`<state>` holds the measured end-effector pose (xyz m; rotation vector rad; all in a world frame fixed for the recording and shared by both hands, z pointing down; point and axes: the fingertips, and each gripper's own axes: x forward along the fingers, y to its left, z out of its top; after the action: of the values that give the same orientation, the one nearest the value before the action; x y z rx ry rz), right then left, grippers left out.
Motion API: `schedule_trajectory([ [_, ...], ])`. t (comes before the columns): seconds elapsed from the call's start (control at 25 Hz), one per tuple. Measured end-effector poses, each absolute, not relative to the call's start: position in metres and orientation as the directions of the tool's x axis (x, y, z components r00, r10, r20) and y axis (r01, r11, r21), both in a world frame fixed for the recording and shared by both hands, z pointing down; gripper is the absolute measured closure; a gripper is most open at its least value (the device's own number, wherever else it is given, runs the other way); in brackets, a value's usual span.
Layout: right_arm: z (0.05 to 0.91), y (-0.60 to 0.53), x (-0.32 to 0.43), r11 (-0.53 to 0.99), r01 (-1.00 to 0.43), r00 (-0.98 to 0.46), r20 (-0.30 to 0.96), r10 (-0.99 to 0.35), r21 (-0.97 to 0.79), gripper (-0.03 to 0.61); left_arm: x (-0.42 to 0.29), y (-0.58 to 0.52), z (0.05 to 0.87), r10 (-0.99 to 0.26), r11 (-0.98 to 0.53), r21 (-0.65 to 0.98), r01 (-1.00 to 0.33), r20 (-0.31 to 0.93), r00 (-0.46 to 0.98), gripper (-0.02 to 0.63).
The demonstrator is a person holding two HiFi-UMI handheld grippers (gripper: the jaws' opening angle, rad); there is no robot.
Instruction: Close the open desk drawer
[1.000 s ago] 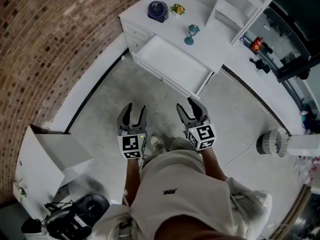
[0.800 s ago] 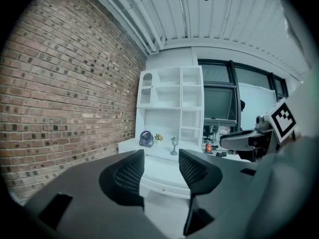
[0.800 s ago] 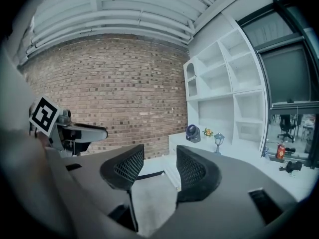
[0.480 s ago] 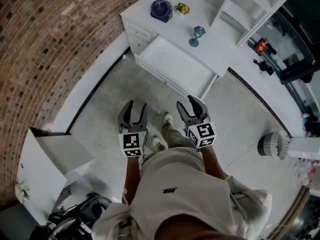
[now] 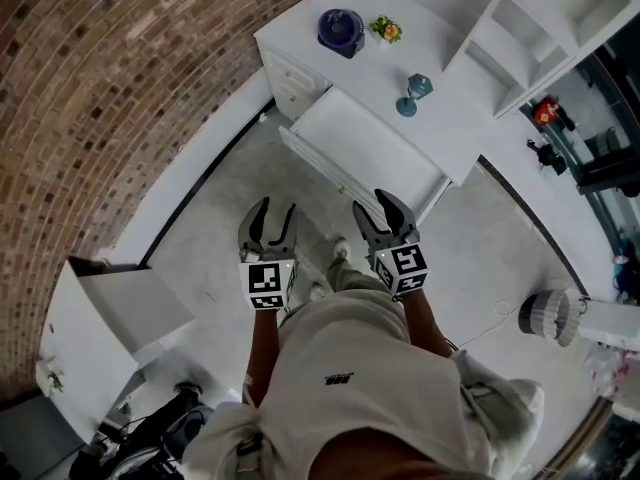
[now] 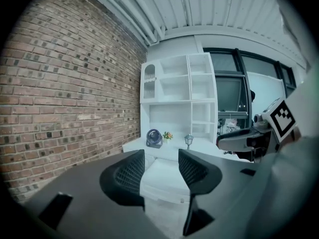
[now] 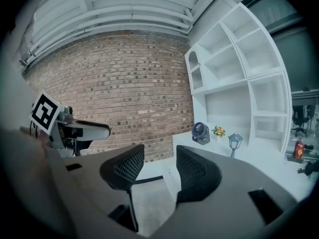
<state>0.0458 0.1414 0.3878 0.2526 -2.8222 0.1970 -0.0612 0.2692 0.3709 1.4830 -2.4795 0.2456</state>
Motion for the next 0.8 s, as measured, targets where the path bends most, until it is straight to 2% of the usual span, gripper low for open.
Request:
schedule_trajectory([
  [0.28, 0.395, 0.088, 0.015, 0.975, -0.189, -0.935, 0.323, -0.144, -0.114, 0.373, -0.089, 0.213, 0.379, -0.830, 0.457, -0.041, -0.889, 0.340, -0.442, 0.390],
  [0.56, 0.418, 0.050, 0.016, 0.964, -0.216, -0.922, 0.358, -0.148, -0.157, 0.371, -0.094, 0.166, 0.402, -0.825, 0.412, -0.050, -0.910, 0.404, -0.395, 0.391],
  [0.8, 0.444, 0.029, 0.020, 0.932, -0.317, -0.888, 0.401, -0.227, -0.175, 0.361, -0.103, 0.138, 0.438, -0.821, 0.346, -0.043, -0.937, 0.469, -0.324, 0.397],
])
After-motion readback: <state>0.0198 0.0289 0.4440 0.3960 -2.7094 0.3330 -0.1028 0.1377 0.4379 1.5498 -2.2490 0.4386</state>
